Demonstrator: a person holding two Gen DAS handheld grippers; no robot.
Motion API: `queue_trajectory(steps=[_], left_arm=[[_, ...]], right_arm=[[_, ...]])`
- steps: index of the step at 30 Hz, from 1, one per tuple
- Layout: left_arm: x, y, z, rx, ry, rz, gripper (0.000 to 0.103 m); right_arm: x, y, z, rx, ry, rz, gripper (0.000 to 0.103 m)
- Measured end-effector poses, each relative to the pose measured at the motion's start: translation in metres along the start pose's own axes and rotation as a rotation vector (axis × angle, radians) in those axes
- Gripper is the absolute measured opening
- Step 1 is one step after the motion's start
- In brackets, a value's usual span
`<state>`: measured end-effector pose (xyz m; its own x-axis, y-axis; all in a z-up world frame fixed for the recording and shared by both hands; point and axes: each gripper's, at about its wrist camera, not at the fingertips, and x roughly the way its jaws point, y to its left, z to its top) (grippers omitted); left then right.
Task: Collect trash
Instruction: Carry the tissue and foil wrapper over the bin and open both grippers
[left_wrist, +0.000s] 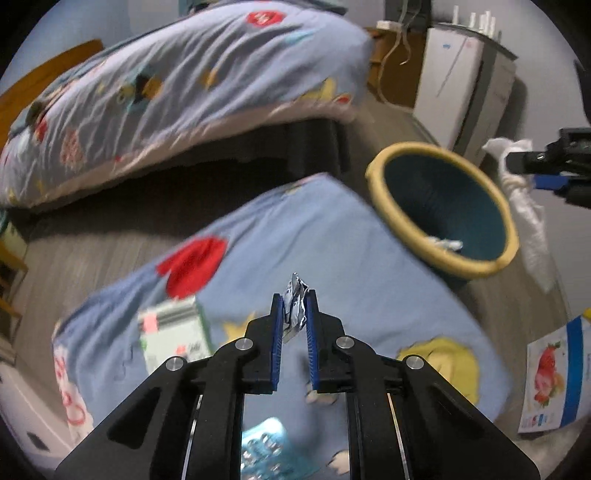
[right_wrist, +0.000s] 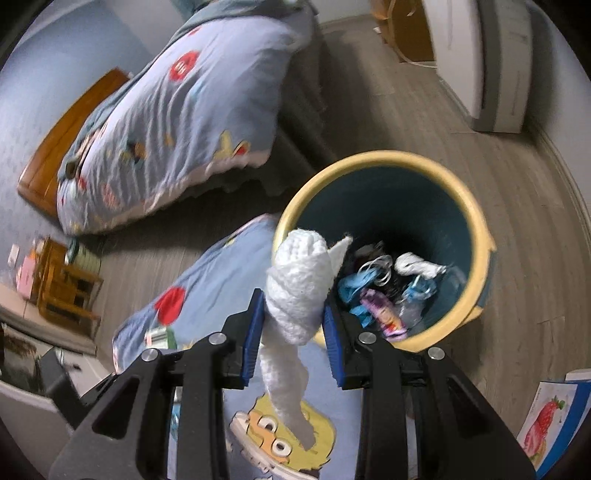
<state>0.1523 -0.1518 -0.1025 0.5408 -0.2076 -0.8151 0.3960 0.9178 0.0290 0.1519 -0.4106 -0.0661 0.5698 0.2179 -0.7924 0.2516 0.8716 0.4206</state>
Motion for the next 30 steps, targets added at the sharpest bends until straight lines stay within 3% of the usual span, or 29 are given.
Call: queue_trajectory(steps=[11,17,23,26,28,30], left_arm=[[0.008,-0.100,0.061,0.159,-0.055,-0.156,0.013],[0.034,-0.136,0.077,0.210,-0.052,-0.185,0.013],[0.056,-0.148,0.088,0.217,-0.052,-0.184,0.013],[0.060,-0.146,0.089,0.196,-0.048,-0.193,0.017],[0.062,-0.146,0.089,0.196,-0.046,-0.191,0.020],[0.061,-0.144,0.087,0.196,-0.048,-0.183,0.033]], right_arm=[[-0.003,-0.051,0.026,0.041,-0.126,-0.049,0.031],[0.003,-0.069,0.036,0.043,-0.155,-0.061,0.031],[0.007,-0.076,0.037,0.072,-0.160,-0.037,0.034],[0.007,-0.076,0.037,0.069,-0.168,-0.039,0.046],[0.006,-0.077,0.038,0.071,-0.172,-0.041,0.049],[0.006,-0.080,0.038,0.084,-0.173,-0.039,0.052]])
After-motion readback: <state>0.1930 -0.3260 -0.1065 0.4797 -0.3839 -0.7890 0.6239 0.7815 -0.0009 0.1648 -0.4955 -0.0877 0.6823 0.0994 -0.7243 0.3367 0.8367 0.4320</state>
